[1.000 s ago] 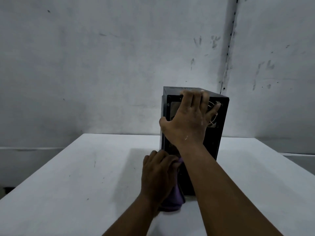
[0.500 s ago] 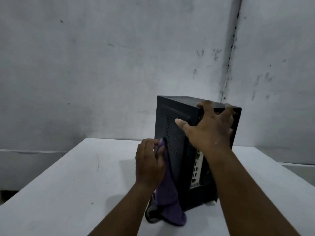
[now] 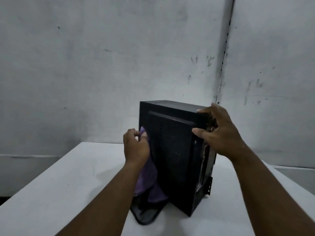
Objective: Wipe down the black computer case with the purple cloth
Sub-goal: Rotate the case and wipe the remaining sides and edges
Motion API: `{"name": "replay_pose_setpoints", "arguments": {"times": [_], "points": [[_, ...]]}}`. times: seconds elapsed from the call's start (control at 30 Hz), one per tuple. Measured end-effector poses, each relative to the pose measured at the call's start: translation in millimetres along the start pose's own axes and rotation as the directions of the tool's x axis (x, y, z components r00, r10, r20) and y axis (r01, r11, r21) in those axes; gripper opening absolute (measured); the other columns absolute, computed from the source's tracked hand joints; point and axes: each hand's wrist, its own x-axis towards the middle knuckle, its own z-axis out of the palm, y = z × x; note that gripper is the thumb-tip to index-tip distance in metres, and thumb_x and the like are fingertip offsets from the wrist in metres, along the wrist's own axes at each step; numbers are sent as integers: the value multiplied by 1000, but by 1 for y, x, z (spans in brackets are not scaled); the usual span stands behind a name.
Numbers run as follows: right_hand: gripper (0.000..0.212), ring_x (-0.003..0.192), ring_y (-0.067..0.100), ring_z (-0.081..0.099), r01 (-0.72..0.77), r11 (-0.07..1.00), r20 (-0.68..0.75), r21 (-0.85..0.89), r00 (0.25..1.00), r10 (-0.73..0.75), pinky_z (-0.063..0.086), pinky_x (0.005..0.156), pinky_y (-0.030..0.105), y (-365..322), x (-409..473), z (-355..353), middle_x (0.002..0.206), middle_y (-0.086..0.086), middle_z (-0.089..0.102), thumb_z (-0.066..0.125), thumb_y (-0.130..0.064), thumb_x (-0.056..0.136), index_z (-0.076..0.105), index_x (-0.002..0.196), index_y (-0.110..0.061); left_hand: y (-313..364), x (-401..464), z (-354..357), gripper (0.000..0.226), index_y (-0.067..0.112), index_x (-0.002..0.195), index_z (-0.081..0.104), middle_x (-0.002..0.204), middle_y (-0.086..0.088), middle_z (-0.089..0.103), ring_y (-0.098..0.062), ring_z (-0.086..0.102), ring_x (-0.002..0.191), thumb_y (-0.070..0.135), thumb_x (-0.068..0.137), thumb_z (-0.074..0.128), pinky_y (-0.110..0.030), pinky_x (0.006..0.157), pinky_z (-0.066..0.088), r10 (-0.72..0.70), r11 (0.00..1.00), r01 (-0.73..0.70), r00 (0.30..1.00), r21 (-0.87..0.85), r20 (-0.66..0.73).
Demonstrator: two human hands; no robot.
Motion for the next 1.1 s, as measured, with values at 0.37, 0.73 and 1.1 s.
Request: {"name": "replay_pose_setpoints", "arguments": {"times": [0.37, 0.73, 1.1], "points": [[68, 152, 19, 23, 2, 879, 133, -477, 989, 70, 10, 126, 60, -54, 7, 13, 157, -13, 37, 54, -78, 86, 43, 146, -48, 3, 5, -5, 29, 16, 91, 49, 86, 4, 60, -9, 56, 77, 40, 107, 51, -34, 69, 44, -68, 998, 67, 997, -21, -36], [35, 120, 6, 47, 69, 972, -57, -223, 995, -84, 33, 112, 53, -16, 19, 15, 112, -28, 58, 66, -67, 84, 63, 115, -52, 3, -19, -15, 27, 22, 85, 48, 89, 4, 61, -13, 58, 81, 38, 105, 56, -28, 66, 40, -24, 1000, 26, 987, 10, -162], [34, 107, 13, 61, -12, 927, 62, -375, 997, 38, 45, 91, 35, -35, 49, 8, 103, -16, 62, 59, -65, 93, 72, 105, -37, 47, -20, -26, 16, 25, 86, 64, 93, 10, 59, -15, 56, 86, 21, 90, 79, -33, 78, 46, 581, 809, -544, 797, 223, -165]]}}
